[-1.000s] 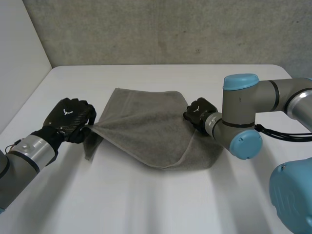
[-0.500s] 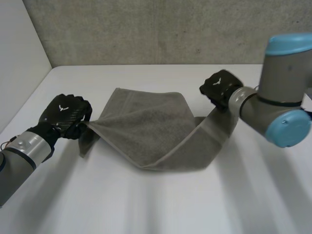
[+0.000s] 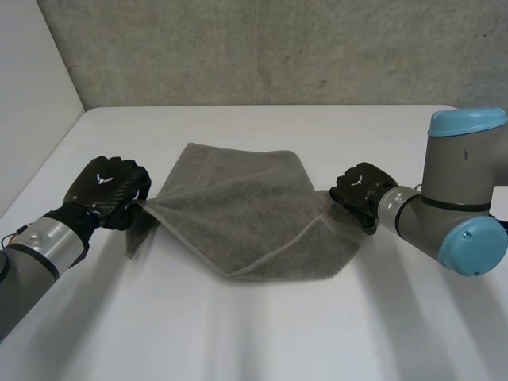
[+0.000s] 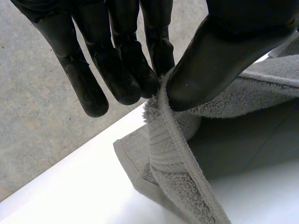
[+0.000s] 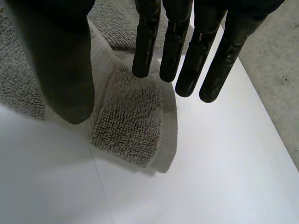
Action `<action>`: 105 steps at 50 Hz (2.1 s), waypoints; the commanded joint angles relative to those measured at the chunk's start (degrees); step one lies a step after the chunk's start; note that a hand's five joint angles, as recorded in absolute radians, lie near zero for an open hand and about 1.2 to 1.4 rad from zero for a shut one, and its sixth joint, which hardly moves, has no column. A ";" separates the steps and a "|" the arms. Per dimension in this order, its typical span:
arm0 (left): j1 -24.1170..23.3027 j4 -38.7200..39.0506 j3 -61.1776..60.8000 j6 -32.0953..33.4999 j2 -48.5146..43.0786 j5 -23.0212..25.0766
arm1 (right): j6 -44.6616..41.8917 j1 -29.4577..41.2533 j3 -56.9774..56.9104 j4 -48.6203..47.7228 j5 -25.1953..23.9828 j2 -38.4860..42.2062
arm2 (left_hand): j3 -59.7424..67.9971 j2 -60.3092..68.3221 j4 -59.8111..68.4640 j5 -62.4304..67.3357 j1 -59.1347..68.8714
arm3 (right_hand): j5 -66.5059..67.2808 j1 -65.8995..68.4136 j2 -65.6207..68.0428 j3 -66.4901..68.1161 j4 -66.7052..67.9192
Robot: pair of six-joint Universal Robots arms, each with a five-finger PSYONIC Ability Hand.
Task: Fold the towel.
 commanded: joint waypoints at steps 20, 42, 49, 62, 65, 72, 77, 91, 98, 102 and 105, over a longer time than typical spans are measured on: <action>0.08 0.00 -0.33 0.09 -0.15 0.08 | 0.27 3.68 -13.37 -1.46 6.61 10.34 | 3.20 3.18 2.13 5.62 7.14 | -8.86 -10.58 -12.75 -11.20 -10.92; 0.17 0.08 -0.42 0.18 -0.15 0.08 | 0.27 3.68 -19.89 2.85 7.32 15.63 | 3.20 3.18 2.13 5.62 7.14 | -6.37 -8.09 -10.27 -8.72 -8.43; 0.17 0.08 -0.42 0.18 -0.15 0.08 | 0.80 3.85 -19.10 3.55 6.97 14.66 | 3.20 3.18 2.13 5.62 7.14 | 23.16 21.44 19.26 20.82 21.10; 0.17 0.17 -0.16 0.18 0.03 0.08 | 10.29 2.97 -17.87 7.69 3.45 6.13 | 3.20 3.18 2.13 5.62 7.14 | 45.41 43.69 41.51 43.06 43.35; 0.08 0.08 -0.25 0.18 0.12 0.08 | 14.75 1.84 -15.86 7.60 0.83 1.85 | 3.20 3.18 2.13 5.62 7.14 | 45.41 43.69 41.51 43.06 43.35; 0.08 -0.70 0.89 0.87 1.43 -0.27 | 18.03 -0.45 -10.75 8.83 -1.38 -6.87 | 3.20 3.18 2.13 5.62 7.14 | 45.41 43.69 41.51 43.06 43.35; 0.43 -2.20 3.18 0.44 6.36 -0.53 | 16.44 -0.81 -11.44 16.21 -2.78 -14.15 | 3.20 3.18 2.13 5.62 7.14 | 45.41 43.69 41.51 43.06 43.35; 8.86 -11.59 20.03 -8.59 13.12 -0.88 | 30.95 -1.77 -25.42 7.60 0.91 -23.84 | 3.20 3.18 2.13 5.62 7.14 | 45.41 43.69 41.51 43.06 43.35; 11.24 -12.22 26.03 -16.70 12.07 -0.80 | 33.06 -1.42 -26.66 6.72 0.38 -23.05 | 3.20 3.18 2.13 5.62 7.14 | 45.41 43.69 41.51 43.06 43.35; 10.89 -12.05 28.22 -19.60 6.39 -0.71 | 31.47 -1.33 -26.66 6.98 0.73 -18.21 | 3.20 3.18 2.13 5.62 7.14 | 45.41 43.69 41.51 43.06 43.35; 8.79 -11.78 31.38 -19.42 0.23 -0.97 | 28.42 -0.55 -27.44 6.98 1.34 -13.05 | 3.20 3.18 2.13 5.62 7.14 | 45.41 43.69 41.51 43.06 43.35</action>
